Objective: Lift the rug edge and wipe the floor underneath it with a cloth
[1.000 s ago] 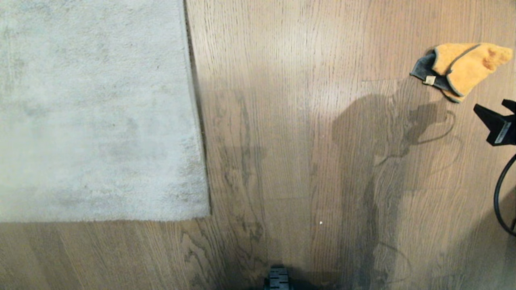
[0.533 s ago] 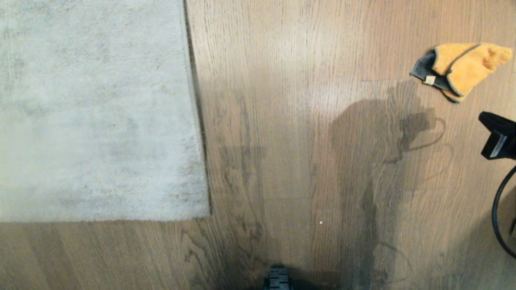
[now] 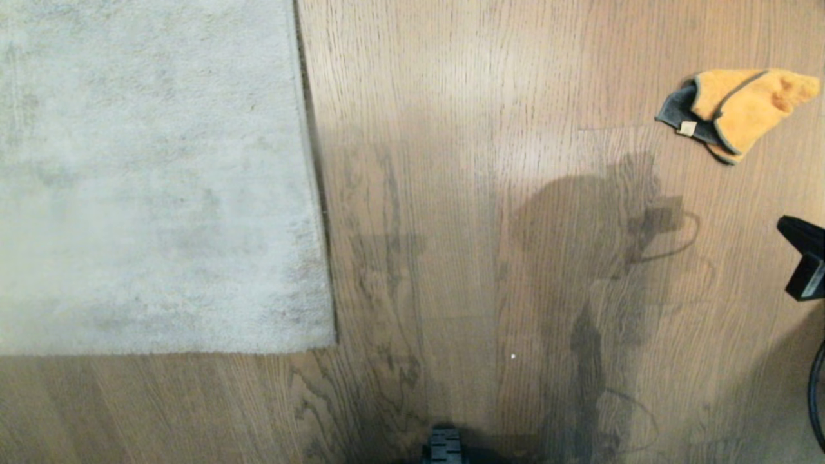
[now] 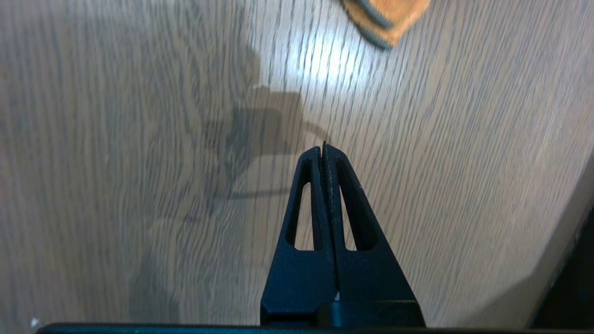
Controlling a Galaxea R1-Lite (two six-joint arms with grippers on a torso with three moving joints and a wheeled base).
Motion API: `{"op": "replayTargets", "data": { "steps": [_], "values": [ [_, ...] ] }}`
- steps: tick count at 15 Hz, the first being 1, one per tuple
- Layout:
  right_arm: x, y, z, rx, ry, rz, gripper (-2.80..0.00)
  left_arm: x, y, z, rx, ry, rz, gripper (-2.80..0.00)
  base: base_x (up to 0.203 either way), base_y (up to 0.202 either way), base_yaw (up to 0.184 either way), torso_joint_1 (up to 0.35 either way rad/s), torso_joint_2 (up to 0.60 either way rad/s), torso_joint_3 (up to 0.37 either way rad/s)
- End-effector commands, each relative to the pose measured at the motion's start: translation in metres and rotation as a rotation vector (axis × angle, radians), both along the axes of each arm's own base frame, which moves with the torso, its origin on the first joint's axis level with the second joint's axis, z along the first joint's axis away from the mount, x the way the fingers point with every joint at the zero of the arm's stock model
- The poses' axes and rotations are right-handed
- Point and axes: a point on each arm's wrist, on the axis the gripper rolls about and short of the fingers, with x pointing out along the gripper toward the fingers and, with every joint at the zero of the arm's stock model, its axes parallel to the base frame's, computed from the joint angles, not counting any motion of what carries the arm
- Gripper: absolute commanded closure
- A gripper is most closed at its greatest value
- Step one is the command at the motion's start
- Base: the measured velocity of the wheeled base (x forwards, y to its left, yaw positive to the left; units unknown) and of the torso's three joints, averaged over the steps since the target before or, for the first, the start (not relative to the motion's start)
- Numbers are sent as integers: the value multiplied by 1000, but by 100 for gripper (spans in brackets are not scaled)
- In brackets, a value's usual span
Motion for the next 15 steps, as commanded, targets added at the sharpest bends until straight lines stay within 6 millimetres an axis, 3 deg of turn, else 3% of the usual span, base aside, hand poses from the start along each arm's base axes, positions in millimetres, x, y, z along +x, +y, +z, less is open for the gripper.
{"op": "replayTargets", "data": {
  "steps": [1,15],
  "values": [
    [-18,5,-3,-5,-16,8,0,0,0,0,0,-1,0,0,0,0,0,0,0,0],
    [-96,24,-55,19,116,33,0,0,0,0,0,-1,0,0,0,0,0,0,0,0]
  ]
}}
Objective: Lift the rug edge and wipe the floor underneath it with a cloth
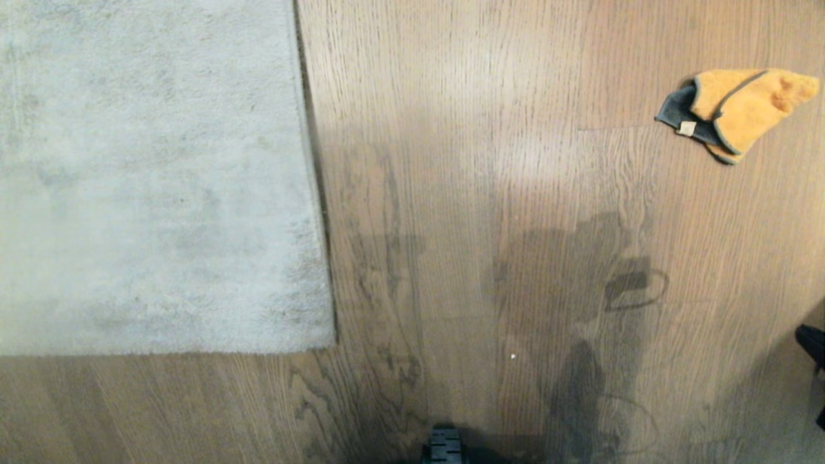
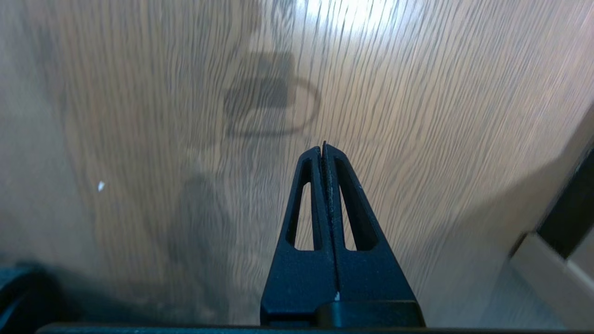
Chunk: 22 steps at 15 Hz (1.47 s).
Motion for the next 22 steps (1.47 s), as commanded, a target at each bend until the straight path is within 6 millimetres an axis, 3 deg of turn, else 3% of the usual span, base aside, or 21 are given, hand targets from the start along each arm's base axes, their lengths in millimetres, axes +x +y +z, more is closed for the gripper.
{"op": "replayTargets", "data": {
  "steps": [1,12,15,22],
  "values": [
    [-17,3,-1,-6,-29,2,0,0,0,0,1,0,0,0,0,0,0,0,0,0],
    [-79,13,-41,-5,16,40,0,0,0,0,1,0,0,0,0,0,0,0,0,0],
    [-88,12,-52,-7,44,1,0,0,0,0,1,0,0,0,0,0,0,0,0,0],
    [-108,13,-68,-5,-33,91,0,0,0,0,1,0,0,0,0,0,0,0,0,0]
  ]
}}
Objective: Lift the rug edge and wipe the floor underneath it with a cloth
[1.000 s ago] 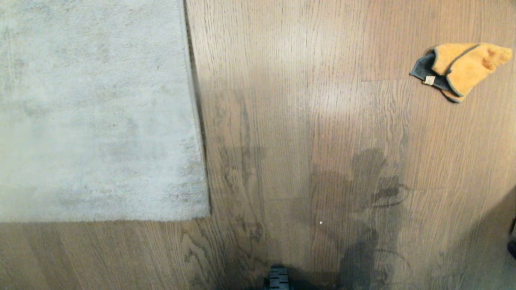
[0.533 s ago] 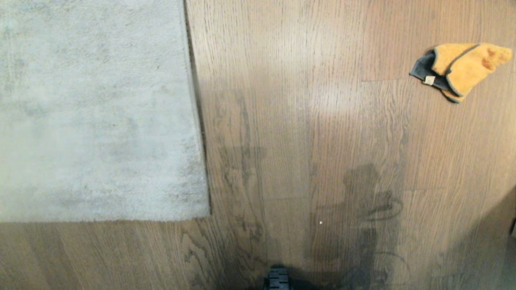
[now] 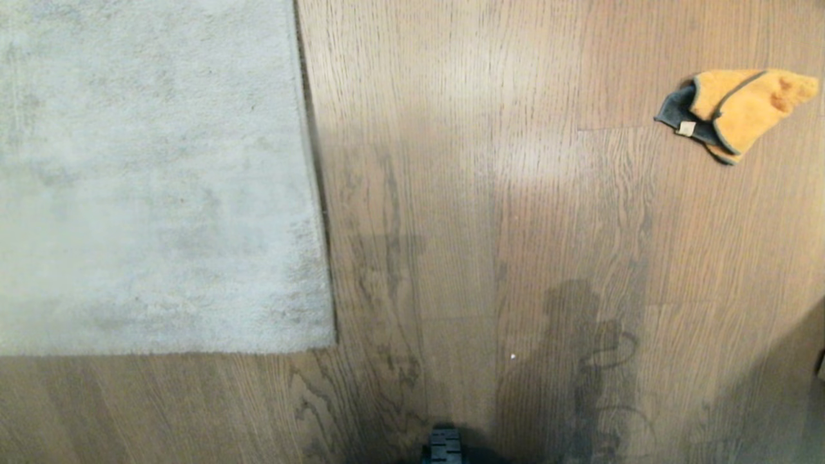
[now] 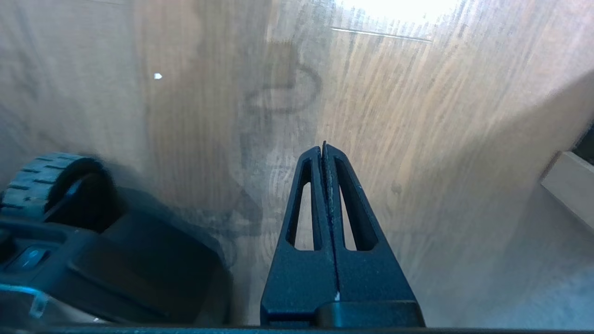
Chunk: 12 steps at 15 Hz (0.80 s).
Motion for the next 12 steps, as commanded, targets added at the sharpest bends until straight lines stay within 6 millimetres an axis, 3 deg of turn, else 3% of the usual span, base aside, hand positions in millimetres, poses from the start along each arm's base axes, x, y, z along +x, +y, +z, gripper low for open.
{"op": "replayTargets", "data": {
  "steps": [1,12],
  "values": [
    [-7,0,-2,3,-78,7,0,0,0,0,1,-1,0,0,0,0,0,0,0,0],
    [-8,0,-2,73,-95,-1,0,0,0,0,1,-1,0,0,0,0,0,0,0,0]
  ]
}}
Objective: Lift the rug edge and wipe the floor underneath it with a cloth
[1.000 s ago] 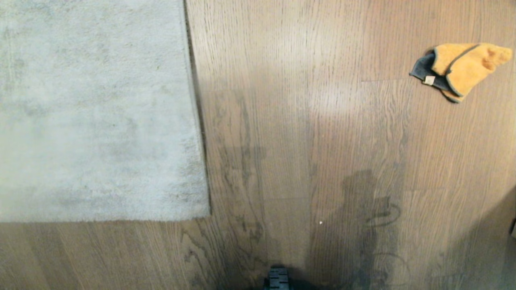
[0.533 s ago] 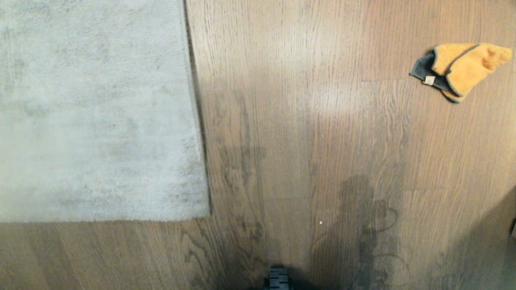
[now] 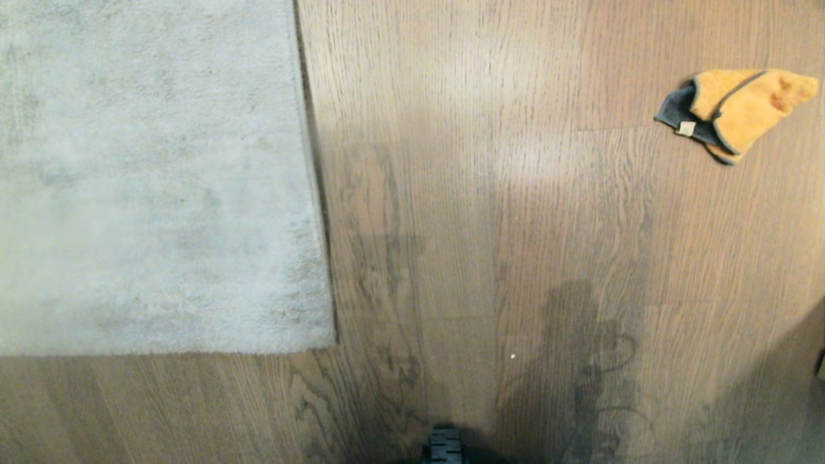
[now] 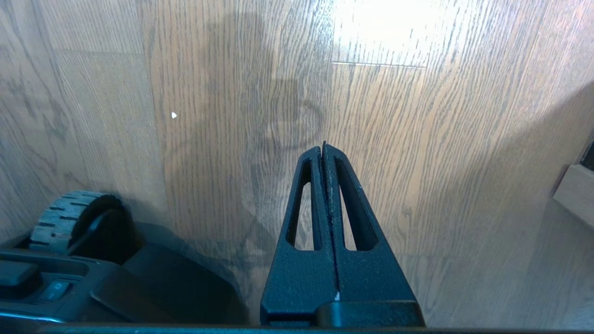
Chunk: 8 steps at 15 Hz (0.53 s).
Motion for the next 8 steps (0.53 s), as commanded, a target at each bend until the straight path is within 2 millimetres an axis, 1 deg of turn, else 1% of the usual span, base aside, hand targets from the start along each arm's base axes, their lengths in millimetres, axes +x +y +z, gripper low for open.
{"op": "replayTargets", "data": {
  "steps": [1,8],
  "values": [
    [0,0,0,0,4,1,0,0,0,0,1,-1,0,0,0,0,0,0,0,0],
    [0,0,0,6,4,0,0,0,0,0,1,-1,0,0,0,0,0,0,0,0]
  ]
}}
